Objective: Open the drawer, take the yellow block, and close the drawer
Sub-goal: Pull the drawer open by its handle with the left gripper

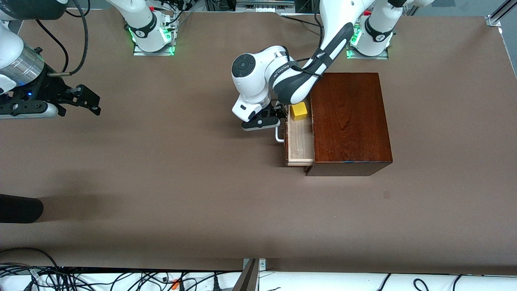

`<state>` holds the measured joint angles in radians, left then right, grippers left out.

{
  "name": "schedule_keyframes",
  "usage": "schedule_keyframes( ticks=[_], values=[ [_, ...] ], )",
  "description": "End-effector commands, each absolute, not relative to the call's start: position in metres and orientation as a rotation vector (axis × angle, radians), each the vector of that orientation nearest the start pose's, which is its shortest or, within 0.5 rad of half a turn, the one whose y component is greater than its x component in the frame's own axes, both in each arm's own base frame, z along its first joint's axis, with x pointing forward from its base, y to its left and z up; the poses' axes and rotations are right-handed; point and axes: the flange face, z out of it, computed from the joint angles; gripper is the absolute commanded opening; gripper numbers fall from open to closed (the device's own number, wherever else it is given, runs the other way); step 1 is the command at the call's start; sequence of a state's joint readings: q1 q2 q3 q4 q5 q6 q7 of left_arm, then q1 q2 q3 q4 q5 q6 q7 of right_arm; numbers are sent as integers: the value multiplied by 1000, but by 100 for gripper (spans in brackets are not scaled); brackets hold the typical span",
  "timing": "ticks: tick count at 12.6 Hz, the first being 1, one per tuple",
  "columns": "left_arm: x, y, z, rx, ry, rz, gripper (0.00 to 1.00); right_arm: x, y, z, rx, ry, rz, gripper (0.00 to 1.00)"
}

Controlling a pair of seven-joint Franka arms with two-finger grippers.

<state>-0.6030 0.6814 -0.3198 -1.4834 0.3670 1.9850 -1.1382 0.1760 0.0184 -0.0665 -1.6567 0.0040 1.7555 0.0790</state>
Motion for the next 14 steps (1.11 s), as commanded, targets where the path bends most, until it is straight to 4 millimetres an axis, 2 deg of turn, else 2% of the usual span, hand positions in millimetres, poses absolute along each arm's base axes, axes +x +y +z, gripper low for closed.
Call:
schedule_keyframes(
  ticks=[1, 7, 10, 12, 14],
  values=[
    [453, -562, 279, -3068, -180, -13, 100, 574, 63, 594, -3111, -43, -123, 100],
    [451, -563, 281, -3060, -161, -12, 100, 574, 63, 594, -3111, -43, -118, 100],
    [453, -553, 290, -3015, -174, 5, 100, 574, 63, 594, -3111, -43, -118, 100],
    [456, -549, 309, -2963, -187, 31, 100, 574, 63, 594, -3111, -43, -118, 100],
    [451, -542, 315, -2892, -185, 79, 100, 574, 64, 594, -3110, -45, -126, 100]
  ],
)
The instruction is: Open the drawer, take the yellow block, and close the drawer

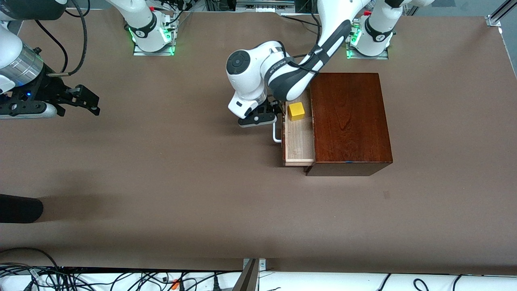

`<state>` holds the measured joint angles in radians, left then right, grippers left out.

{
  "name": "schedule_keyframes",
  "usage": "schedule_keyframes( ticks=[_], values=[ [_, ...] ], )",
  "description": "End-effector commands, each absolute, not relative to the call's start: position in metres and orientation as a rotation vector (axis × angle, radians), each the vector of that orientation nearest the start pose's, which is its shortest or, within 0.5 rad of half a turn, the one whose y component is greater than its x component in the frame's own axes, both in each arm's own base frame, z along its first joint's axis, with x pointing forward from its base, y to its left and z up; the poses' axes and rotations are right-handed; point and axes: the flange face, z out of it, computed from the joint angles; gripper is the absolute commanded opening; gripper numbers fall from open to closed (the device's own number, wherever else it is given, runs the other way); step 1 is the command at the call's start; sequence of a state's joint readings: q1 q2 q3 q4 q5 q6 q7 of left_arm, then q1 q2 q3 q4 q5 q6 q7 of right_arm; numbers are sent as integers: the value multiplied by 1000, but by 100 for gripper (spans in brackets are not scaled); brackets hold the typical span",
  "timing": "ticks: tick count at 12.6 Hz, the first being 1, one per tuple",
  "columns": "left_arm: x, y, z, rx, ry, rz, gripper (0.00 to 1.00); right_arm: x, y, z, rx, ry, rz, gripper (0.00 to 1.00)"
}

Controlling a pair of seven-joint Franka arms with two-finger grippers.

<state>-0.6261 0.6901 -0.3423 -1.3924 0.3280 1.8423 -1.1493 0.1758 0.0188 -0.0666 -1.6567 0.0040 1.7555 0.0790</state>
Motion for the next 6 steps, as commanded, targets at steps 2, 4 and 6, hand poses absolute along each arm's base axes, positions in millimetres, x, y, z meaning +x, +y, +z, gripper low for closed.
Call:
schedule_keyframes(
  ticks=[2, 4, 6],
  values=[
    [453, -539, 345, -2890, -189, 64, 100, 574, 64, 594, -3112, -46, -126, 100],
    [465, -521, 389, -2888, -125, 102, 100, 574, 66, 594, -3110, -50, -130, 100],
    [488, -480, 436, -2898, -85, 135, 100, 574, 67, 594, -3109, -50, -130, 100]
  ],
)
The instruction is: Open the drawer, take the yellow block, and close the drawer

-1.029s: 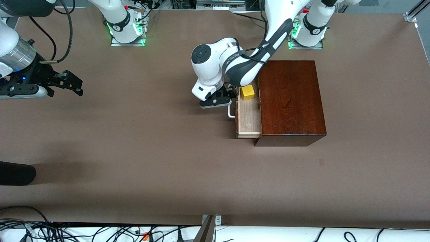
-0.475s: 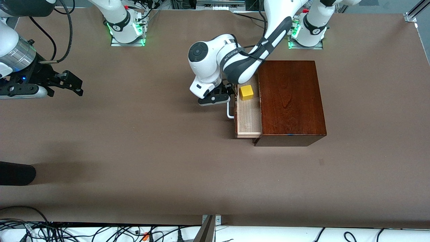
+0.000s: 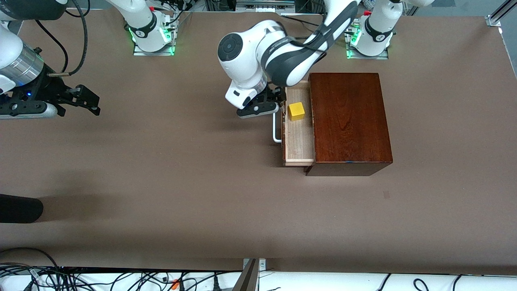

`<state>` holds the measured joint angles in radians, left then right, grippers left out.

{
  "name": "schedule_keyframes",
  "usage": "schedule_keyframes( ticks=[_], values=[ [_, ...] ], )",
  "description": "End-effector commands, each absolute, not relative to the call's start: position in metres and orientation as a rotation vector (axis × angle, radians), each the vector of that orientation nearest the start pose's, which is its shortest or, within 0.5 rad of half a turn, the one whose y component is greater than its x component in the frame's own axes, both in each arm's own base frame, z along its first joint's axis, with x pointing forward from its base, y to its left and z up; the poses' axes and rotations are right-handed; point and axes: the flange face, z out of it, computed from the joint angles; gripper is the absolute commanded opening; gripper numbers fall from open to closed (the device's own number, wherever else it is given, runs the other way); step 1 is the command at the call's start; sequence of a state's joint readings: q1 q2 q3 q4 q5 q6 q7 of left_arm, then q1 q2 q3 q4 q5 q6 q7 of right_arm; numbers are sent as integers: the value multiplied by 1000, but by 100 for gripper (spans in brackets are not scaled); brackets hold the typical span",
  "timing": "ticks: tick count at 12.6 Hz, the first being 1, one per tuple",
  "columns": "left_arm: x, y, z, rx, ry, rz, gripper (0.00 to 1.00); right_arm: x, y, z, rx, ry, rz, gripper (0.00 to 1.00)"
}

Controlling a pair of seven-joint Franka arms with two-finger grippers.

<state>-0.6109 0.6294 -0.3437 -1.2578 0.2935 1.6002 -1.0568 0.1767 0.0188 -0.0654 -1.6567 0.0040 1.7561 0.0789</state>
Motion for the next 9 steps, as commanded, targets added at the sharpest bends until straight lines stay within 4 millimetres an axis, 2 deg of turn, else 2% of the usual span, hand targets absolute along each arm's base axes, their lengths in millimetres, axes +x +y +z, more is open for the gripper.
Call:
schedule_keyframes(
  ticks=[1, 4, 7, 9],
  values=[
    [497, -460, 455, -2894, -41, 142, 100, 574, 67, 594, -3110, -50, -125, 100],
    [535, -374, 505, -2900, 65, 219, 100, 573, 70, 595, -3113, -53, -123, 100],
    [569, -278, 550, -2988, 133, 272, 100, 572, 78, 596, -3109, -62, -129, 100],
    [579, -220, 571, -3008, 175, 313, 100, 571, 98, 592, -3108, -143, -123, 100]
  ],
)
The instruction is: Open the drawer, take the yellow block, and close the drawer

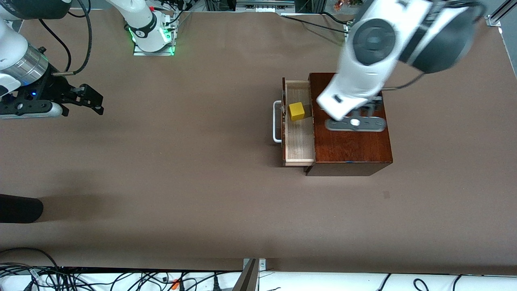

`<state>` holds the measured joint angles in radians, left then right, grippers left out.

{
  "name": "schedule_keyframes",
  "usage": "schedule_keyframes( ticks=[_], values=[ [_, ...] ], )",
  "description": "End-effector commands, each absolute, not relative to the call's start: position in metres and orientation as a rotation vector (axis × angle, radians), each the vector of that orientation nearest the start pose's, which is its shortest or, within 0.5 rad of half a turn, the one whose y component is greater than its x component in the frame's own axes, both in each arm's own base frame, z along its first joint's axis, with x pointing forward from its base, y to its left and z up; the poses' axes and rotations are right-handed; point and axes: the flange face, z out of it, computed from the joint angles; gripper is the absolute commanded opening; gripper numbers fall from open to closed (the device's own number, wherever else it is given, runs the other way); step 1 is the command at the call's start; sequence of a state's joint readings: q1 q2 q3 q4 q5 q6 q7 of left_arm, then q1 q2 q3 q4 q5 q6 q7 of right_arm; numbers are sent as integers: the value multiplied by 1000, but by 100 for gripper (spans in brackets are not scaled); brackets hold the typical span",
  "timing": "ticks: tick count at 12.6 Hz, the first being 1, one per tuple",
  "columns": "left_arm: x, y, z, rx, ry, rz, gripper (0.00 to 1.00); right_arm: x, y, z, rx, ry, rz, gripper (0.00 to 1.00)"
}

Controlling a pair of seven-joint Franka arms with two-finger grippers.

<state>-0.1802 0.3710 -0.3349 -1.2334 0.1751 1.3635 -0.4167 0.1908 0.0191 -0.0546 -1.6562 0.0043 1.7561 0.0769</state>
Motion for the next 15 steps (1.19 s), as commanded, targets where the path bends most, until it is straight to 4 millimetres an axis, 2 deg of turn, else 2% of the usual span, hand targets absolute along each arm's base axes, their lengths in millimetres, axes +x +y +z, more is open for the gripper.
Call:
schedule_keyframes(
  ticks=[1, 2, 4, 5, 7, 8, 10, 11, 12, 13, 14, 15],
  values=[
    [581, -194, 579, -3021, 195, 331, 100, 568, 110, 590, -3107, -177, -110, 100],
    [575, -181, 593, -3041, 256, 319, 100, 565, 125, 591, -3104, -220, -107, 100],
    [578, -136, 601, -3051, 223, 314, 100, 552, 162, 585, -3098, -342, -50, 100],
    [573, -119, 602, -3066, 247, 320, 100, 541, 179, 582, -3099, -398, 29, 100],
    [559, -86, 594, -3127, 249, 256, 100, 512, 251, 576, -3033, -767, 70, 100],
    [553, -84, 589, -3126, 270, 215, 100, 494, 289, 574, -2997, -916, 55, 100],
    [542, -64, 584, -3132, 257, 136, 100, 459, 378, 547, -2915, -1141, 50, 100],
    [536, -60, 579, -3134, 266, 102, 100, 442, 425, 531, -2856, -1249, 15, 100],
    [532, -56, 578, -3136, 269, 73, 100, 433, 462, 514, -2816, -1328, 7, 100],
    [532, -55, 577, -3136, 266, 82, 100, 424, 498, 502, -2789, -1420, -13, 100],
    [535, -55, 575, -3133, 267, 101, 100, 402, 544, 492, -2751, -1558, -68, 100],
    [541, -55, 575, -3132, 264, 106, 100, 392, 582, 482, -2732, -1667, -131, 100]
  ],
)
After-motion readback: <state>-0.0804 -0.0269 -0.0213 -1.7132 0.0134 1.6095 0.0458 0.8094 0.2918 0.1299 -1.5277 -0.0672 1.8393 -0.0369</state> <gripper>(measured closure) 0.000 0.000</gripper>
